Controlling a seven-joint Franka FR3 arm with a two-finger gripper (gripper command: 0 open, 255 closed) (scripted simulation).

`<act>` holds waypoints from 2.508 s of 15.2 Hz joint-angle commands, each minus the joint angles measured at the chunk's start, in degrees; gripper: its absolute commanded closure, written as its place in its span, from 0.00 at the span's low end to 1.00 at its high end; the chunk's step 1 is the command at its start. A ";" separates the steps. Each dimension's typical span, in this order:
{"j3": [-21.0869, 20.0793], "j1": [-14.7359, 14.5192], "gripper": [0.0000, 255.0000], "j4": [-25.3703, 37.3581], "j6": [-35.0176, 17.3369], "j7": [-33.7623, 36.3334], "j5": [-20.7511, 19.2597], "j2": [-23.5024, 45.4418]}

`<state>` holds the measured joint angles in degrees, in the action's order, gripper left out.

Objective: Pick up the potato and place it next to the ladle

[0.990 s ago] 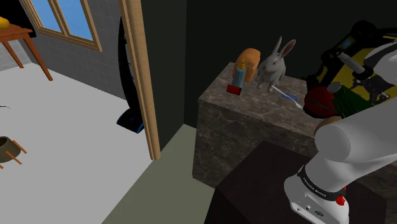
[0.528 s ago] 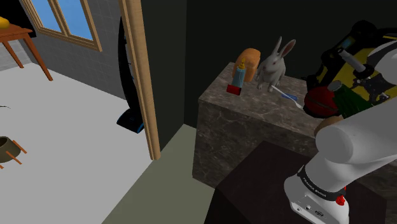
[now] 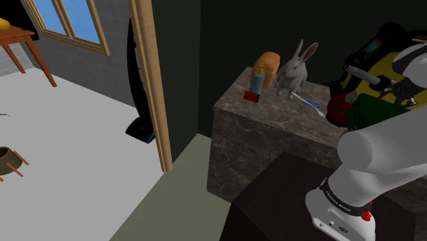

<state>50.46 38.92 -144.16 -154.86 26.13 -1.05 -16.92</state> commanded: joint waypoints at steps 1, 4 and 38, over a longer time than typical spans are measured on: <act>-1.48 1.33 1.00 0.54 1.69 1.34 -1.54 -1.04; -3.24 2.84 1.00 1.65 4.26 2.90 -3.16 -2.62; 0.73 12.18 1.00 13.19 27.06 -6.48 -10.31 -16.09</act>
<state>49.80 50.91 -131.39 -128.22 21.26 -11.22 -32.83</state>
